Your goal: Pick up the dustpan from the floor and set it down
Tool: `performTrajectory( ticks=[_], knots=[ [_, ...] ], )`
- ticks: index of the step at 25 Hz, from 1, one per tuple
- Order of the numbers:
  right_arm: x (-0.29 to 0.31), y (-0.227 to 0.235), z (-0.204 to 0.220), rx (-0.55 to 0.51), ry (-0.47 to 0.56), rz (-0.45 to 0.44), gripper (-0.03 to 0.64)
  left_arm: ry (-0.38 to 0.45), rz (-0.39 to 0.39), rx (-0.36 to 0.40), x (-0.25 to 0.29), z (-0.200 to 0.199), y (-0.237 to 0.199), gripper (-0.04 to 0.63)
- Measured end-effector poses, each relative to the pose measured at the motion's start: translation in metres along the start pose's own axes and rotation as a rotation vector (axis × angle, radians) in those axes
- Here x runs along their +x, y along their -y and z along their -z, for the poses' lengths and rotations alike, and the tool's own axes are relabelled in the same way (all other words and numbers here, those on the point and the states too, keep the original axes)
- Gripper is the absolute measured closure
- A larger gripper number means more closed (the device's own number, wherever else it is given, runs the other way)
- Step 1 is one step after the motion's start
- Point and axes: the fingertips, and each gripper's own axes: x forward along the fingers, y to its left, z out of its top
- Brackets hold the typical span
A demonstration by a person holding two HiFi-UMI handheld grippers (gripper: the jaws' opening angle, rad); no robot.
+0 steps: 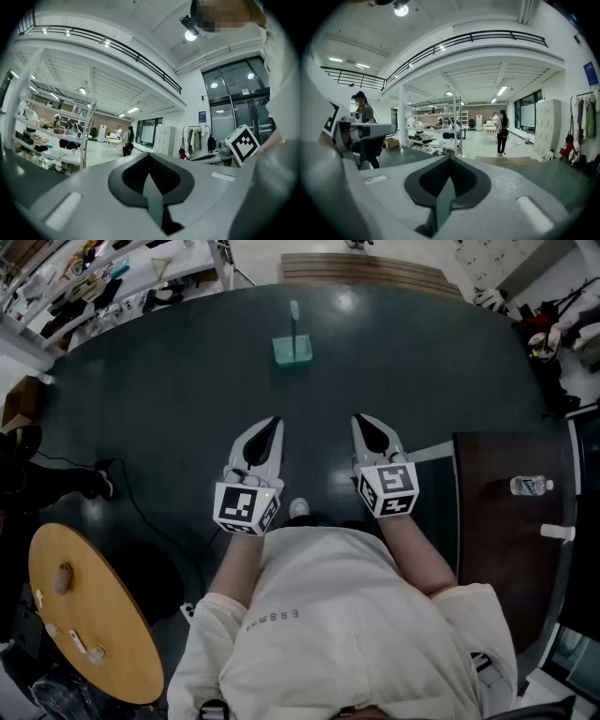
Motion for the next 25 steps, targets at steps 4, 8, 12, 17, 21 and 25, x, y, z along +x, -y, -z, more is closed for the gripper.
performTrajectory(
  ticks=[4, 8, 12, 17, 21, 25],
  knots=[
    [0.001, -0.005, -0.002, -0.008, -0.001, 0.003, 0.624, -0.002, 0.004, 0.002, -0.002, -0.002, -0.004, 0.591],
    [0.000, -0.005, -0.003, -0.011, -0.003, 0.009, 0.624, -0.002, 0.006, 0.003, -0.002, -0.002, -0.007, 0.591],
    [0.000, -0.004, -0.002, 0.003, -0.003, 0.014, 0.624, 0.012, 0.017, 0.005, -0.002, -0.005, -0.006, 0.591],
    [0.006, -0.002, -0.003, 0.026, 0.005, 0.036, 0.624, 0.012, 0.018, 0.012, -0.002, -0.004, -0.012, 0.591],
    [0.014, -0.004, -0.001, 0.027, -0.009, 0.046, 0.624, 0.002, -0.002, 0.000, -0.007, 0.000, -0.025, 0.591],
    [0.029, -0.007, -0.001, 0.036, -0.025, 0.043, 0.624, 0.003, -0.015, -0.009, -0.002, -0.001, -0.042, 0.591]
  ],
)
